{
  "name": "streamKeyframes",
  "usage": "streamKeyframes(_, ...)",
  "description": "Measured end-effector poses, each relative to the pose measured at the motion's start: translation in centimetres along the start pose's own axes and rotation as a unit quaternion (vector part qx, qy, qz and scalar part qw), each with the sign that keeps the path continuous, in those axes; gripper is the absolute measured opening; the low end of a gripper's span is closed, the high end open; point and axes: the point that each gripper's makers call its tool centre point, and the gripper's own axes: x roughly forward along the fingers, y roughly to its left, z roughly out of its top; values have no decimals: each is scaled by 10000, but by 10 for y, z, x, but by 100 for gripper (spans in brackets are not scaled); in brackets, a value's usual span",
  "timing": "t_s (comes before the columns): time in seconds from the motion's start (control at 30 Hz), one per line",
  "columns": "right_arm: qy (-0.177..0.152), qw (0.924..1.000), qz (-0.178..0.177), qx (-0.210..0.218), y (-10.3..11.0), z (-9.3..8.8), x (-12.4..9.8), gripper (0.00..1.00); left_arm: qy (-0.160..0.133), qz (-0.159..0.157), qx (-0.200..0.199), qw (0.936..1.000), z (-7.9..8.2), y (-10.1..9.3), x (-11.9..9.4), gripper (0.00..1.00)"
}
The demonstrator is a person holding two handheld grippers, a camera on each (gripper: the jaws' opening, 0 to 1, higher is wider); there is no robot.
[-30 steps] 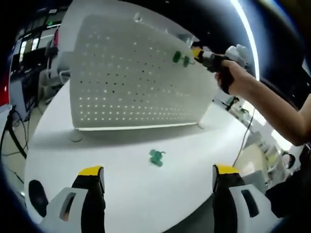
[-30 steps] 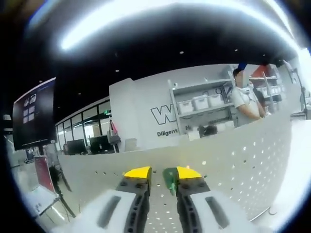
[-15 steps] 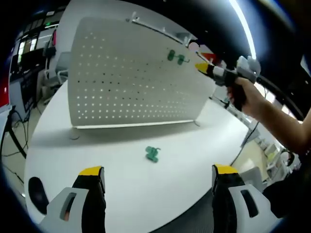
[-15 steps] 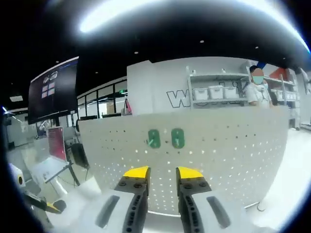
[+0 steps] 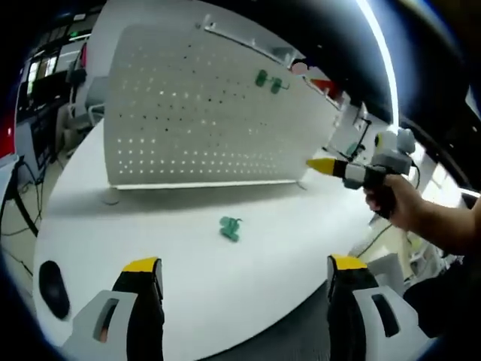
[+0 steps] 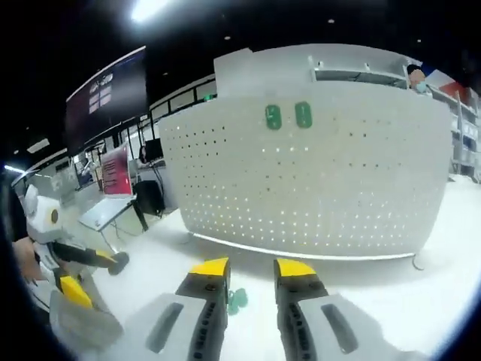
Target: Insert the hook assembly into the mounting plate slot until the hook locks in place.
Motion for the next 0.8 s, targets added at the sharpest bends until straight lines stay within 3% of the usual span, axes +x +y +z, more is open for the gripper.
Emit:
streamKeyframes(0.37, 567, 9973, 44, 460, 14, -68, -30, 20, 306, -181, -149, 9993, -22, -6, 11, 93)
streamKeyframes(0.67, 980, 9940, 213, 442, 21, -96, -34, 20, 613, -191, -167, 9978, -40, -6, 17, 93)
streamKeyframes(0.8, 1188, 9906, 388, 559, 27, -104, -29, 19, 621, -268, -294, 9973, -44, -7, 19, 94)
